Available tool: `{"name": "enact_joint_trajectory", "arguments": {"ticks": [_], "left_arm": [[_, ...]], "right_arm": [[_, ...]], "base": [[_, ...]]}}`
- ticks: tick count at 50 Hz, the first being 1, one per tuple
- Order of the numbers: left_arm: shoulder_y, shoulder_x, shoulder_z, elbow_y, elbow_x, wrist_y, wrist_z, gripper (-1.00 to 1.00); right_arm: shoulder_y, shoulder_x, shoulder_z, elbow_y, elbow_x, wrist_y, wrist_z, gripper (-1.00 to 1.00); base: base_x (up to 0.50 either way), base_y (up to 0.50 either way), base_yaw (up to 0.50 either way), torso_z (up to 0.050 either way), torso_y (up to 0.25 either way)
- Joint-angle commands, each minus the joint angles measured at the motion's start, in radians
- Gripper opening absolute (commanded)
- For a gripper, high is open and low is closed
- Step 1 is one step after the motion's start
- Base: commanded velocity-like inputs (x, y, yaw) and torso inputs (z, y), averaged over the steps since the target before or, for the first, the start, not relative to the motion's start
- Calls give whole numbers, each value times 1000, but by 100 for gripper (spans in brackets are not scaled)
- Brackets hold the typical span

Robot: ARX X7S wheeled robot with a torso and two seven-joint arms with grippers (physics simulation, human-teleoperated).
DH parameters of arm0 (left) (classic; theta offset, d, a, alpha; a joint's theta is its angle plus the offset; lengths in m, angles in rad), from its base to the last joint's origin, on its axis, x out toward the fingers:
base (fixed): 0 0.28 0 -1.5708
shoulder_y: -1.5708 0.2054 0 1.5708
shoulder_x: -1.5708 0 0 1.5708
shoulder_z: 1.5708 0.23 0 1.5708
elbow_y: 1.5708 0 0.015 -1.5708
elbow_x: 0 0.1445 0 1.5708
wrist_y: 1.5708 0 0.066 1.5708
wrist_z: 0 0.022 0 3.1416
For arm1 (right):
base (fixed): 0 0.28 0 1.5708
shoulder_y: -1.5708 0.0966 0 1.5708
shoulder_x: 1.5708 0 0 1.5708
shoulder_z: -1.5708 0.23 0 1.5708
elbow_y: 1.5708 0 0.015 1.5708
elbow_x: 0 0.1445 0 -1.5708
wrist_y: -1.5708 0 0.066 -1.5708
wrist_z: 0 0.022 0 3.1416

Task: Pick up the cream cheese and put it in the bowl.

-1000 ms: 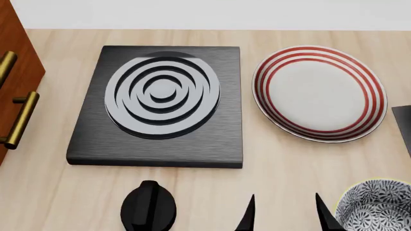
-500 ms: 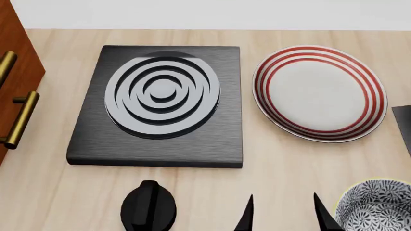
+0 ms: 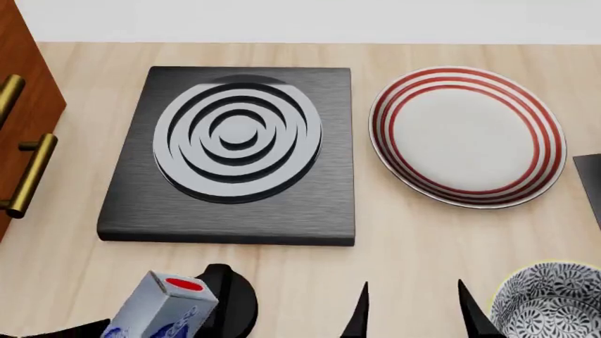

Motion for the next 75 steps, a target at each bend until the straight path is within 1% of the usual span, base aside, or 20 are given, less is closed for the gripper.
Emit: {"name": "enact_joint_trajectory", "arguments": {"ticks": [1,5,6,7,8,9,10,15,22,25,29,35,41,47,50,60,63,66,71,75], "left_arm": [[-60,40,-71,-85,-157,90,-6,-100],[-80,52,-87,-129,-202,109,4,-100],[-169,11,-116,-122,-344,95,-32,-100],[-177,9,-121,-126,-365,98,-39,-100],[-94,35,-110,-133,-253,133,-3,-100],[-157,4,-132,-128,-367,127,-30,-100],[-80,29,-128,-136,-293,165,3,-100],[-77,35,-134,-126,-299,179,4,-100],[-114,47,-134,-148,-444,191,2,-100],[-125,62,-136,-146,-412,194,-5,-100],[-137,77,-133,-171,-507,208,12,-100],[-145,96,-132,-207,-585,222,44,-100],[-166,111,-140,-217,-671,242,57,-100],[-171,135,-141,-231,-709,260,65,-100],[-176,150,-152,-249,-741,282,69,-100],[-183,179,-185,-290,-830,340,79,-100],[-196,193,-176,-305,-837,348,50,-100],[-198,207,-177,-317,-845,364,32,-100],[-212,228,-190,-331,-870,396,13,-100],[-224,245,-187,-341,-879,404,5,-100]], "right_arm": [[-3,3,-2,6,5,-28,-9,100],[-6,3,1,6,7,-35,-7,100],[-6,3,3,7,10,-37,-8,100],[-6,3,4,8,10,-37,-8,100],[-5,3,4,9,10,-38,-7,100],[-5,2,5,10,13,-39,-8,100],[-6,2,4,12,13,-44,-9,100],[-3,2,-1,19,10,-52,-12,100],[-9,-2,13,49,51,-121,-48,100],[-11,-3,23,60,73,-159,-68,100],[-15,-4,23,74,74,-193,-81,100],[-17,-4,41,82,102,-226,-95,100],[-30,-7,69,73,251,-275,-172,100],[-44,3,95,45,401,-298,-240,100],[-68,15,127,12,577,-327,-317,100],[-100,40,164,-32,858,-353,-443,100],[-109,33,161,-29,840,-367,-460,100],[-124,29,162,-23,918,-383,-532,100],[-121,26,158,-12,996,-383,-585,100],[-117,24,151,-4,1009,-379,-598,100]], "base": [[0,0,0,0,0],[0,0,0,0,0],[0,0,0,0,0],[0,0,0,0,0],[0,0,0,0,0],[0,0,0,0,0],[0,0,0,0,0],[0,0,0,0,0],[0,0,0,0,0],[0,0,-1,0,0],[0,0,0,0,0],[0,0,0,0,0],[0,0,0,0,0],[0,0,0,0,0],[0,0,0,0,0],[0,0,0,0,0],[0,0,0,0,0],[0,0,0,0,0],[0,0,0,0,0],[0,0,0,0,5]]}}
